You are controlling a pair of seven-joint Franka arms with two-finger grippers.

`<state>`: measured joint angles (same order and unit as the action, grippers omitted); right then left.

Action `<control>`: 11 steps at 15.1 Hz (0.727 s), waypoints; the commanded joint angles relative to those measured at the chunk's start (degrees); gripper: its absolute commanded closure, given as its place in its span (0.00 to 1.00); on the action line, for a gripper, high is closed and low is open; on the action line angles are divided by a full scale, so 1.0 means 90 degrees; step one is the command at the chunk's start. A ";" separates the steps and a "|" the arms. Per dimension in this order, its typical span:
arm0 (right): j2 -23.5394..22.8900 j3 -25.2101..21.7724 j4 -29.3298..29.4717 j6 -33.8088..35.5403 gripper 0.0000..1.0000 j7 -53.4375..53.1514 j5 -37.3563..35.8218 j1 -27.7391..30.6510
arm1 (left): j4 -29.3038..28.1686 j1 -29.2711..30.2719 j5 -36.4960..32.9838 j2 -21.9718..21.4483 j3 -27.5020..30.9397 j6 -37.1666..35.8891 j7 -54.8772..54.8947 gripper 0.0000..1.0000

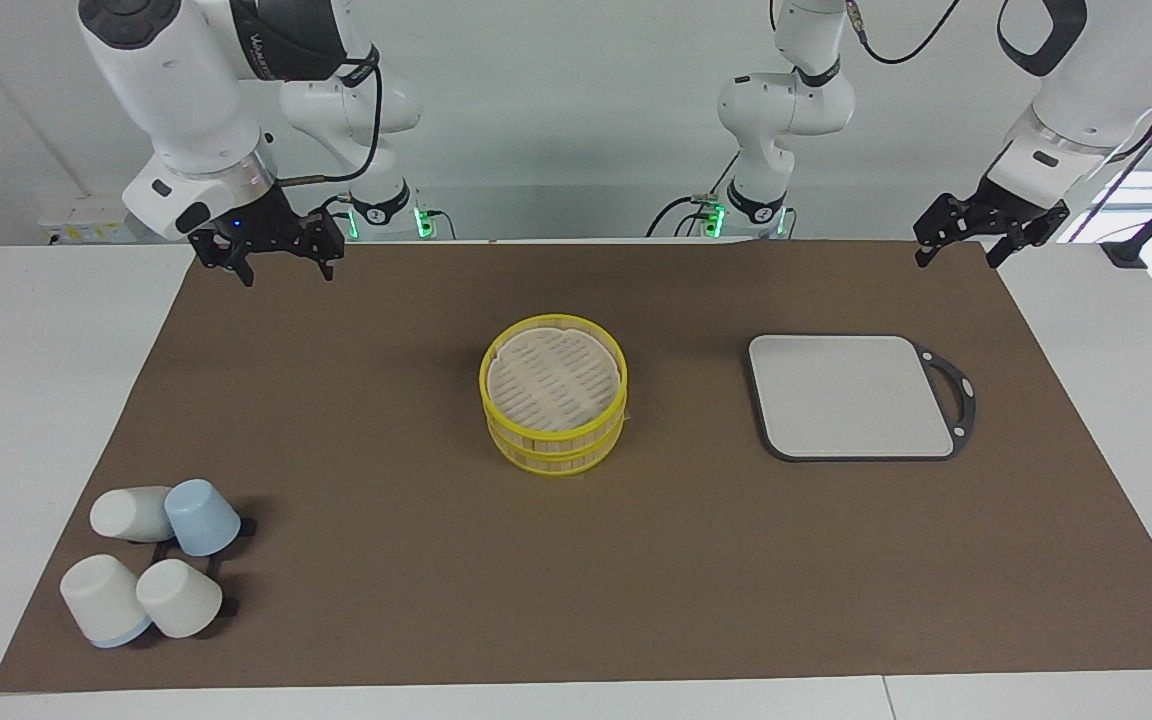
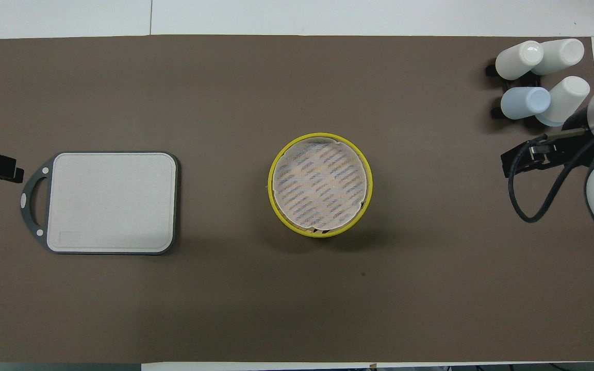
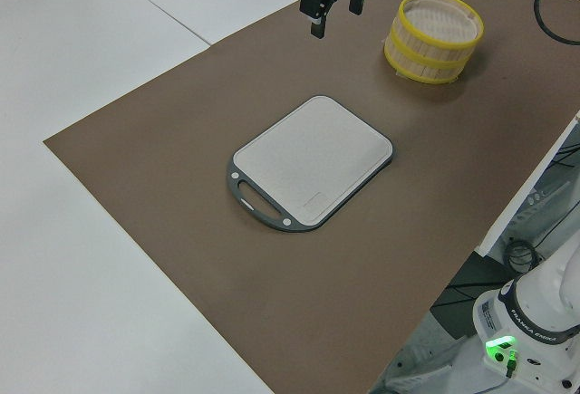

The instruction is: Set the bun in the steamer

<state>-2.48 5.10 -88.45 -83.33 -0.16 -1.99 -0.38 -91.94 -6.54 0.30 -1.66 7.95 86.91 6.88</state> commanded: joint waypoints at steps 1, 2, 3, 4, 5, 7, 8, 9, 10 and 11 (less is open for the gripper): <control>-0.0018 -0.0049 -0.0016 0.0059 0.00 0.0174 -0.0121 -0.0036 | 0.0108 -0.0036 0.0084 0.0057 0.0064 -0.0058 0.0105 0.00; -0.0018 -0.0049 -0.0006 0.0040 0.00 0.0164 -0.0130 -0.0036 | 0.0108 -0.0036 0.0084 0.0057 0.0064 -0.0058 0.0105 0.00; -0.0027 -0.0049 0.0013 0.0020 0.00 0.0145 -0.0131 -0.0036 | 0.0118 -0.0045 0.0084 0.0057 0.0064 -0.0058 0.0105 0.00; -0.0028 -0.0049 0.0013 -0.0038 0.00 0.0135 -0.0131 -0.0036 | 0.0118 -0.0045 0.0084 0.0057 0.0064 -0.0058 0.0095 0.00; -0.0028 -0.0049 -0.0006 -0.0232 0.00 0.0135 -0.0121 -0.0026 | 0.0118 -0.0045 0.0084 0.0057 0.0064 -0.0058 0.0095 0.00; -0.0018 -0.0049 -0.0123 -0.0545 0.00 0.0125 -0.0111 -0.0016 | 0.0118 -0.0055 0.0084 0.0057 0.0064 -0.0058 0.0095 0.00; -0.0008 -0.0049 -0.0133 -0.0536 0.00 0.0106 -0.0111 -0.0016 | 0.0118 -0.0045 0.0084 0.0057 0.0064 -0.0058 0.0095 0.00; -0.0008 -0.0049 -0.0133 -0.0536 0.00 0.0106 -0.0072 -0.0016 | 0.0118 -0.0055 0.0084 0.0057 0.0064 -0.0058 0.0085 0.00; -0.0018 -0.0049 -0.0124 -0.0536 0.00 0.0106 -0.0033 -0.0007 | 0.0118 -0.0055 0.0084 0.0057 0.0064 -0.0058 0.0085 0.00; -0.0018 -0.0049 -0.0123 -0.0536 0.00 0.0106 -0.0033 -0.0007 | 0.0108 -0.0045 0.0084 0.0057 0.0064 -0.0048 0.0085 0.00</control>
